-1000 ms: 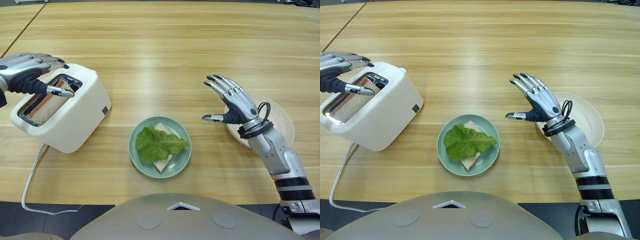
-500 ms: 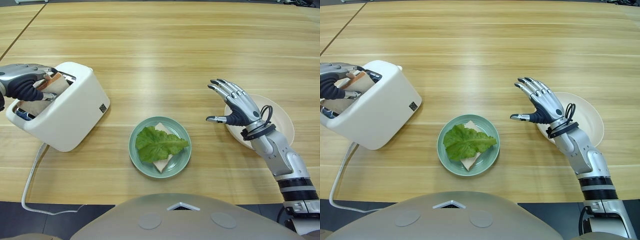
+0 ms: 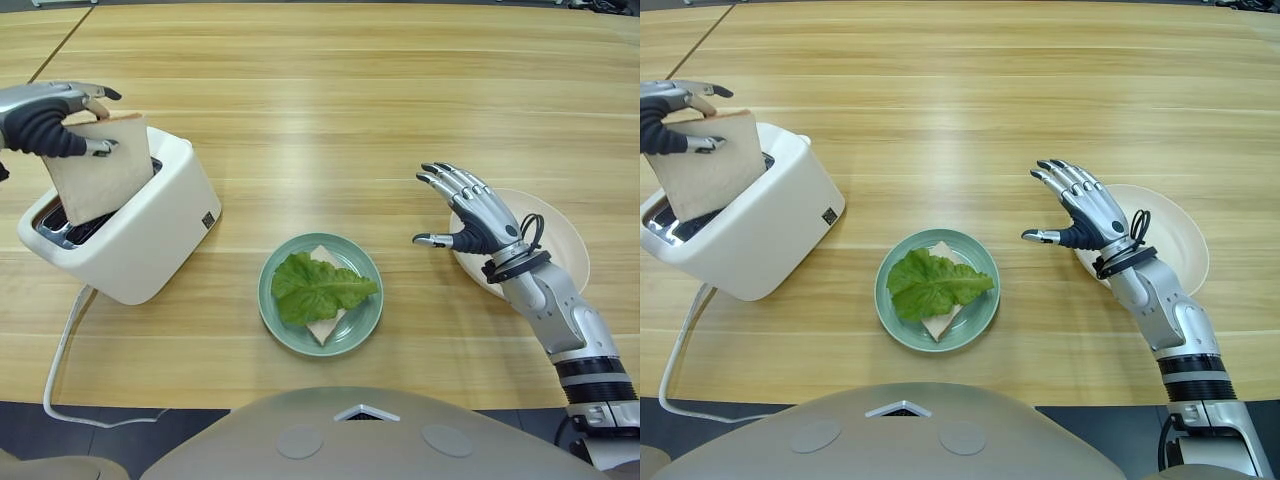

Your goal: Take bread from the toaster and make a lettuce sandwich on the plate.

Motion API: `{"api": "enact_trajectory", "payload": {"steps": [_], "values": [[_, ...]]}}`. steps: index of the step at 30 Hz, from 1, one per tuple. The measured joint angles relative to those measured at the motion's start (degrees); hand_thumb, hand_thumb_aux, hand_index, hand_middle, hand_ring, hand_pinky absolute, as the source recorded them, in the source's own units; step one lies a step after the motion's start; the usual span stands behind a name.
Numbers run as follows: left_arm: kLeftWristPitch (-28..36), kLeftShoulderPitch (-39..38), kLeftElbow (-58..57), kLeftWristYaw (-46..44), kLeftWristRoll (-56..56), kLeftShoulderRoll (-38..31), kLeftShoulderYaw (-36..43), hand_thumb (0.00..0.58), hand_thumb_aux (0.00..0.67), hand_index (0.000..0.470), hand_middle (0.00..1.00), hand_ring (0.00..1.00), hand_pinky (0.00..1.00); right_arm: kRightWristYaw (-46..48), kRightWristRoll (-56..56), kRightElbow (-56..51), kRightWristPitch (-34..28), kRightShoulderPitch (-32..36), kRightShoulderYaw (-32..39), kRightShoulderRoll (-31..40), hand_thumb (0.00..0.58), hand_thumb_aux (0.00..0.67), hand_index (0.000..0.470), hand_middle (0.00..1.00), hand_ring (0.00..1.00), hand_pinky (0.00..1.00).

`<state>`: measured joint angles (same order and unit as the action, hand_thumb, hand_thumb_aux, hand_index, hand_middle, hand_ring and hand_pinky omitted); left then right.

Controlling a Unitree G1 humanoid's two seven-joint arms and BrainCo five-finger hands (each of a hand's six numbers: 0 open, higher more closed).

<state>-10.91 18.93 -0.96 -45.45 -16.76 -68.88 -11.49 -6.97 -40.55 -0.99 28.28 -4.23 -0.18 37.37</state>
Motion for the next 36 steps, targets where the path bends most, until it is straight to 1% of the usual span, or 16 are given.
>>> {"api": "enact_trajectory", "payload": {"steps": [2, 4, 10, 12, 17, 24, 26, 30, 36], "values": [[-0.3, 6.32, -1.93, -0.33, 0.31, -1.12, 1.05, 0.58, 0.67, 0.47, 0.0, 0.0, 0.0, 0.01, -0.03, 0.03, -0.36, 0.08, 0.3, -0.05, 0.0, 0.0, 0.0, 0.0, 0.0, 0.0], [-0.95, 10.01, -2.09, -1.91, 2.3, -1.61, 2.28, 0.58, 0.67, 0.47, 0.0, 0.0, 0.0, 0.01, -0.06, 0.07, -0.58, 0.03, 0.75, -0.1, 0.0, 0.0, 0.0, 0.0, 0.0, 0.0], [-2.25, 17.21, 0.9, -3.76, 6.85, 0.56, 5.33, 0.58, 0.67, 0.47, 0.0, 0.0, 0.0, -0.1, -0.08, 0.12, -1.28, 0.3, 1.95, -0.54, 0.0, 0.0, 0.0, 0.0, 0.0, 0.0], [-2.34, 19.45, 3.52, -3.68, 9.37, 2.77, 5.96, 0.58, 0.67, 0.47, 0.0, 0.0, 0.0, -0.14, -0.14, 0.08, -1.37, 1.41, 2.66, -1.19, 0.0, 0.0, 0.0, 0.0, 0.0, 0.0], [-1.78, 16.72, 9.42, -4.51, 14.05, 8.47, 9.28, 0.58, 0.67, 0.47, 0.0, 0.0, 0.0, -1.31, -0.6, -1.03, -1.27, 4.83, 4.16, -2.26, 0.0, 0.0, 0.0, 0.0, 0.0, 0.0], [-1.87, 8.89, 14.41, -7.18, 18.52, 18.63, 18.71, 0.58, 0.67, 0.47, 0.0, 0.0, 0.0, -2.03, -0.55, -2.51, -0.37, 6.92, 4.98, -2.54, 0.0, 0.0, 0.0, 0.0, 0.0, 0.0], [-0.06, 8.16, 15.41, -7.12, 19.08, 20.41, 19.66, 0.58, 0.67, 0.47, 0.0, 0.0, 0.0, -2.22, -0.55, -2.64, -0.26, 6.92, 5.12, -2.55, 0.0, 0.0, 0.0, 0.0, 0.0, 0.0], [8.45, 6.56, 18.9, -4.37, 20.97, 25.34, 20.59, 0.58, 0.67, 0.47, 0.0, 0.0, 0.0, -2.44, -0.57, -3.03, 0.11, 6.95, 6.05, -2.65, 0.0, 0.0, 0.0, 0.0, 0.0, 0.0], [21.05, 3.76, 20.42, -2.29, 26.09, 27.91, 18.27, 0.58, 0.67, 0.47, 0.0, 0.0, 0.0, -2.7, -0.57, -3.62, 0.17, 7.43, 6.45, -2.68, 0.0, 0.0, 0.0, 0.0, 0.0, 0.0]]}}
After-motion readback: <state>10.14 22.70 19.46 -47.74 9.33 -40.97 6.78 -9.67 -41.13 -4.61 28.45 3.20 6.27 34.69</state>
